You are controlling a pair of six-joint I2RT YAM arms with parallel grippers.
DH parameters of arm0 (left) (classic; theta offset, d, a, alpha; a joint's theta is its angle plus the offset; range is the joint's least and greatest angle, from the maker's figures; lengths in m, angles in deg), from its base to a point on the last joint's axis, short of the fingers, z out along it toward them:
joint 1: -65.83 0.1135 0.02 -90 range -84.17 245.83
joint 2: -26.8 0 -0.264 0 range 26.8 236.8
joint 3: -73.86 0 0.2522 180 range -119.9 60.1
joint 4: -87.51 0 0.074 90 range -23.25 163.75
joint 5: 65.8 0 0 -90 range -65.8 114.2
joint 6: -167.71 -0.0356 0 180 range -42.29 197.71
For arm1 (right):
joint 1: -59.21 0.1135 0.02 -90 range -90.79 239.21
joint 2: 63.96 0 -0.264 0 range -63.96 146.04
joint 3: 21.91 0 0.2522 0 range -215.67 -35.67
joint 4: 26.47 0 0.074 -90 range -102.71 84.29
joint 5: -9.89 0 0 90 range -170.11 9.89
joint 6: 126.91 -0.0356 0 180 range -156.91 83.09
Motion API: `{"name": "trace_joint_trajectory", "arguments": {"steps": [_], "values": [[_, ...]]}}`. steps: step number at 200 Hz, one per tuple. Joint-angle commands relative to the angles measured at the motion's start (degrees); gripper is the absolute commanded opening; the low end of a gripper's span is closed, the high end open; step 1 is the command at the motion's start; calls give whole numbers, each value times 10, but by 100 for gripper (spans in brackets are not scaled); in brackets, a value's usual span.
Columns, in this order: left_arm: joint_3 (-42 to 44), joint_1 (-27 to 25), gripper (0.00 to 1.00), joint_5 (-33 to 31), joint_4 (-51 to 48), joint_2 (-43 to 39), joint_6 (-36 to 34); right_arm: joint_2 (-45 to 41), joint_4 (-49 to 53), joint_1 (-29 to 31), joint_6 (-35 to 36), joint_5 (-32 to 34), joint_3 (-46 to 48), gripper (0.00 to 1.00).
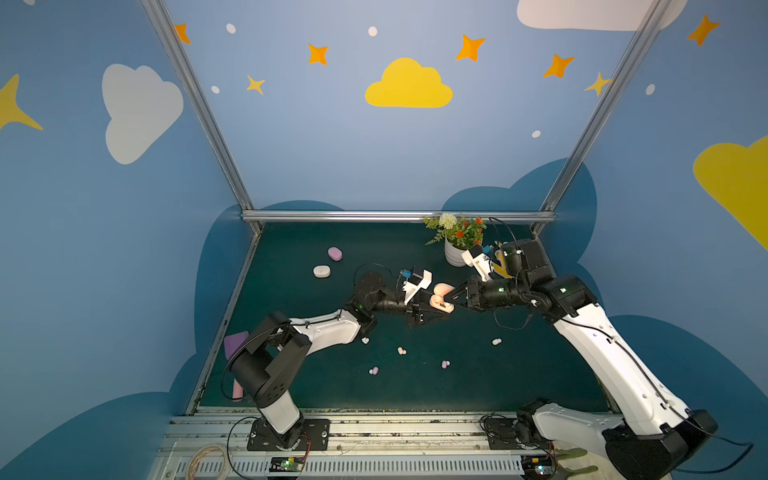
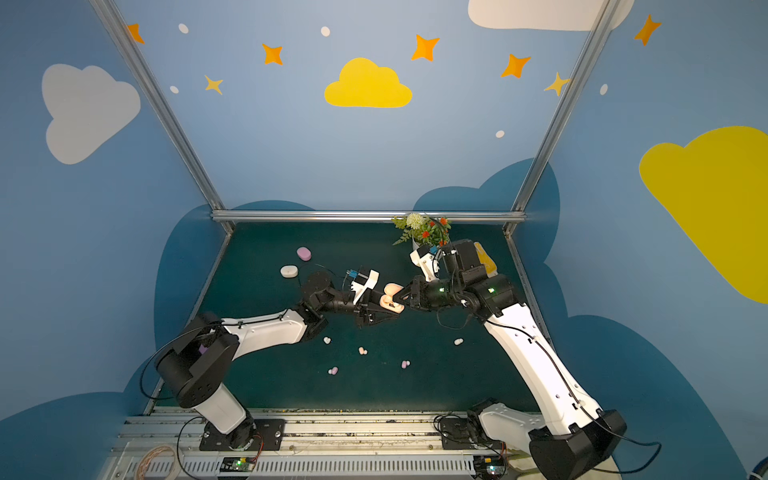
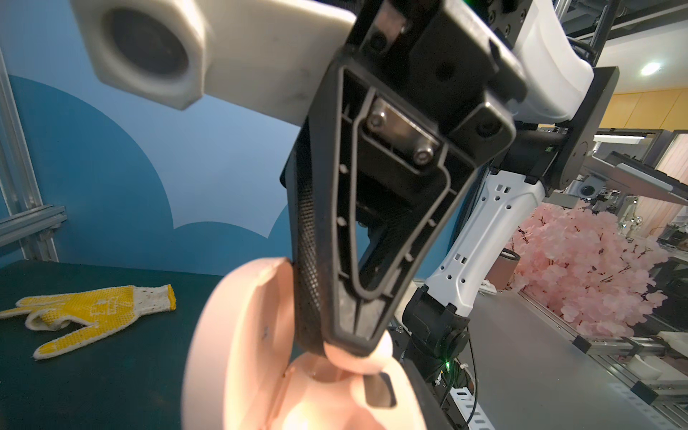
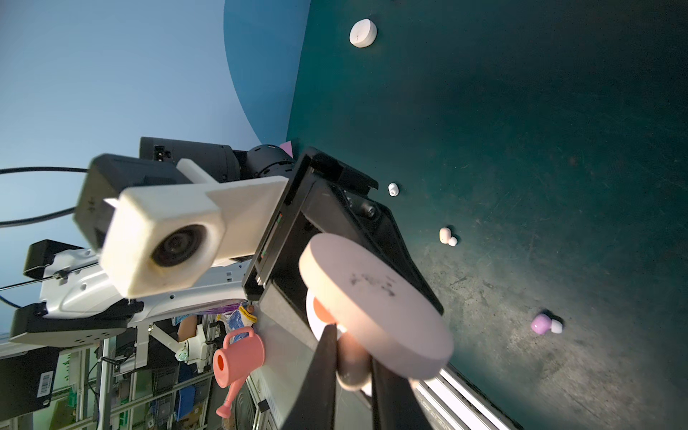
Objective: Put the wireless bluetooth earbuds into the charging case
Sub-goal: 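Press the earbud into the case slot with the right gripper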
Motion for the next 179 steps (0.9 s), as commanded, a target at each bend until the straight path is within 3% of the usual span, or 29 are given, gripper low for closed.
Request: {"name": "trace_joint_trajectory", "arguments": {"steps": [1,71,114,179], "values": [[1,-5,4,0,36,-29,-6,-8,-4,-4,-8,7,6,15],[2,-12,4,3,34,-43,-14,-6,-8,-4,-16,5,-1,20],[2,-15,4,3,22,-48,-23,-11,-19,-5,-31,2,1,14],[8,-21,4,-3,22,-52,-33,-24,-52,-6,-69,-1,17,13]]}}
